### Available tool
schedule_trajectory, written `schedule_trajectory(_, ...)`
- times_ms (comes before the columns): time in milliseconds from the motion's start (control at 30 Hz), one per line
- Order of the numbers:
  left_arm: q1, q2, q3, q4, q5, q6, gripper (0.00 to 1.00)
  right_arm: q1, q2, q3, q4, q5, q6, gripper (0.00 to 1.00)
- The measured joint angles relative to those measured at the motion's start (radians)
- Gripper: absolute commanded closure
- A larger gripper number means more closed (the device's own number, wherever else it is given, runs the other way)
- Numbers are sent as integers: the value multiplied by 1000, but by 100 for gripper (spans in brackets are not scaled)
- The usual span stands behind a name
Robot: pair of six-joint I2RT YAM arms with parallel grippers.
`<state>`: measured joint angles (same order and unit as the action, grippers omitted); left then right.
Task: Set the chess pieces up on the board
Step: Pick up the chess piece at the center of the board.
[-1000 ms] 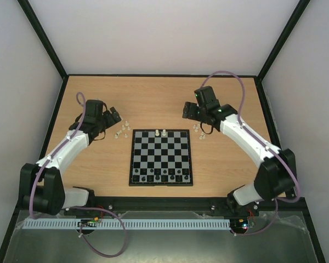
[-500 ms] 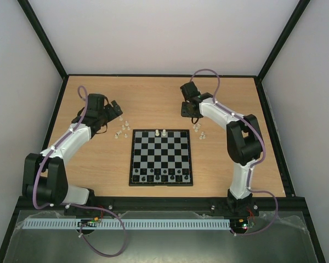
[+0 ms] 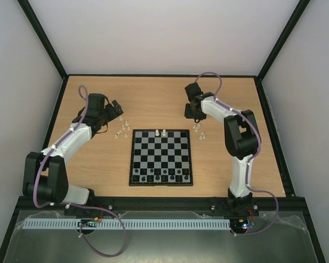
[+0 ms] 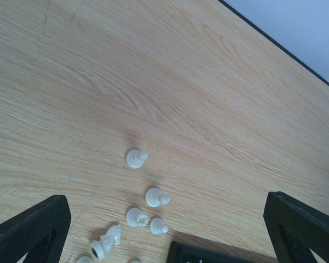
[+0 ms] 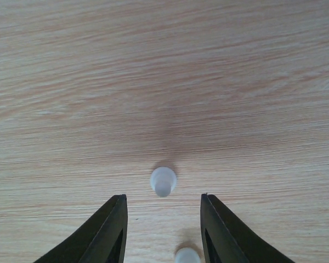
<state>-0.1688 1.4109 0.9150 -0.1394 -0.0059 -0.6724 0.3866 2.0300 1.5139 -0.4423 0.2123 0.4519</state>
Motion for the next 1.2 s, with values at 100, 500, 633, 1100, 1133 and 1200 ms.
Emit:
schedule_trajectory(100,0,0,0,0,2,1,1,-14,17,0,1,-23,-4,71)
schedule_trajectory(500,0,2,0,2,2,3,0,-26,45,0,14,-60,-19,90)
schedule_trajectory(633,0,5,0,8,5,3,0,-26,49,0,16,-60,-21,96)
schedule_trajectory(1100,0,5,-3,14,6,10,1,-25,11,-28,19,-60,-23,99)
schedule_trajectory(1133,0,5,-3,14,6,10,0,-23,-9,-40,17,-62,-23,99)
schedule_trajectory(1200,0,5,-6,14,5,11,0,-17,-62,-64,14,-66,-23,99)
